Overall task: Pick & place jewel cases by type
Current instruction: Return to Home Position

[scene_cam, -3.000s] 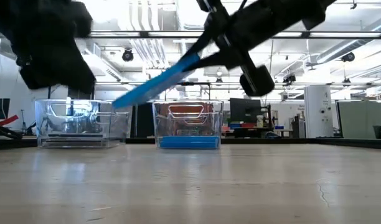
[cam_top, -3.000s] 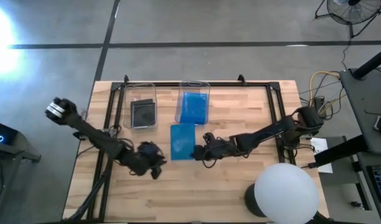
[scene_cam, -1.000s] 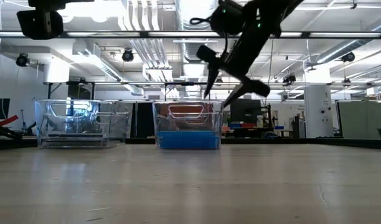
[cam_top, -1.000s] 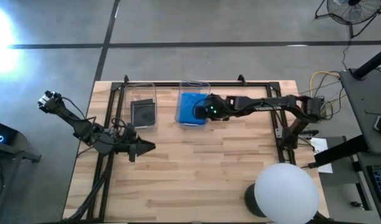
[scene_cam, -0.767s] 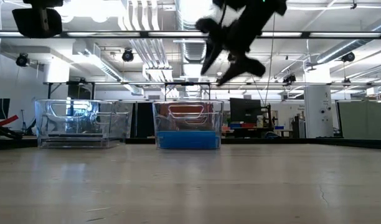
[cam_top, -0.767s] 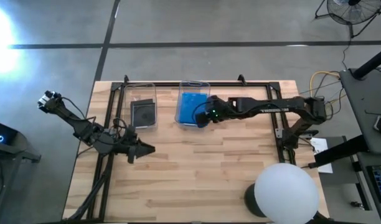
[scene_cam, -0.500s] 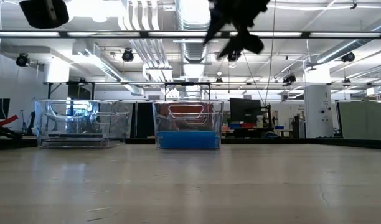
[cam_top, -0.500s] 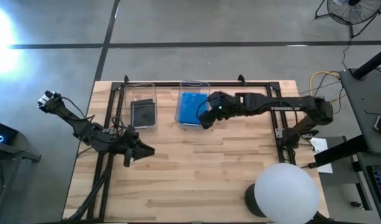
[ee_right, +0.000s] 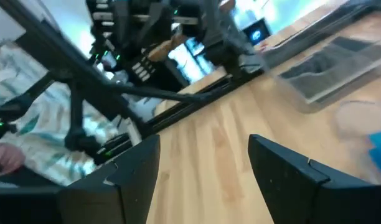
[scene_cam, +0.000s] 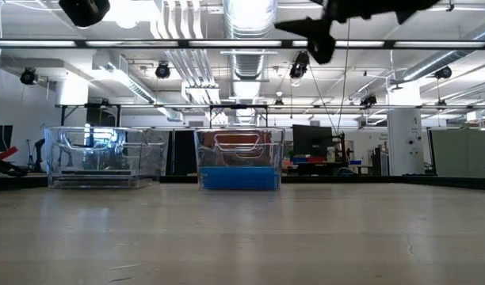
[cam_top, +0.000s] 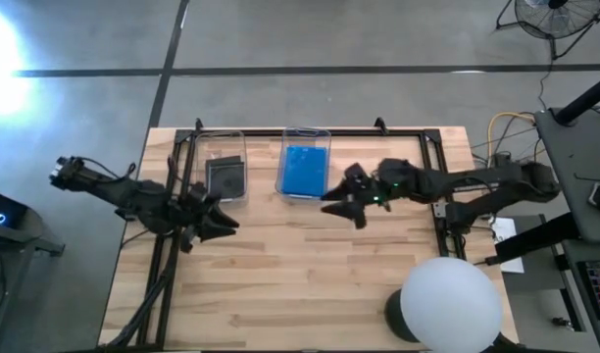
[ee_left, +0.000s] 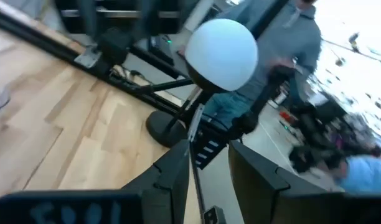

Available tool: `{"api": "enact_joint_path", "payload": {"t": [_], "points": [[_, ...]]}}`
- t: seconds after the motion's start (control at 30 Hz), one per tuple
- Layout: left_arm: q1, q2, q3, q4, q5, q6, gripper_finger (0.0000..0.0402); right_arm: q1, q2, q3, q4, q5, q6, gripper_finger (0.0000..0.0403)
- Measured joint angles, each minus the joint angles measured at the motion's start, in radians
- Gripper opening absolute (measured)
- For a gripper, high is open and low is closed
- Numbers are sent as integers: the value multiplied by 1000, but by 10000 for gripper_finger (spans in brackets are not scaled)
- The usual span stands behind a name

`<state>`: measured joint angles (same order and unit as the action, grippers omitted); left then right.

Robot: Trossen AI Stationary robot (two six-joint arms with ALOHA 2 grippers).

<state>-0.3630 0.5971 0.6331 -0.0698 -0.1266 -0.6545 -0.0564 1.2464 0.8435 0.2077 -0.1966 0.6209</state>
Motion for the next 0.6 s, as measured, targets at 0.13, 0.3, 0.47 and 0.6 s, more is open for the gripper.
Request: {"api": "enact_joint_path", "payload": {"t": [0.13,0.3,0.47,0.6], "points": [[93,-15,0,-17,101,84,94,-5,-145,-140,85,17,-25,237],[199,-45,0,-91,103,104,94,-2,-303,-261,84,13,-55,237],[273,-124,-40,-108,111,111,94,-2,-431,-347,92,13,-90,237],[305,-229,-140,-89,115,74,94,-4,-502,-407,92,21,-104,237]]}}
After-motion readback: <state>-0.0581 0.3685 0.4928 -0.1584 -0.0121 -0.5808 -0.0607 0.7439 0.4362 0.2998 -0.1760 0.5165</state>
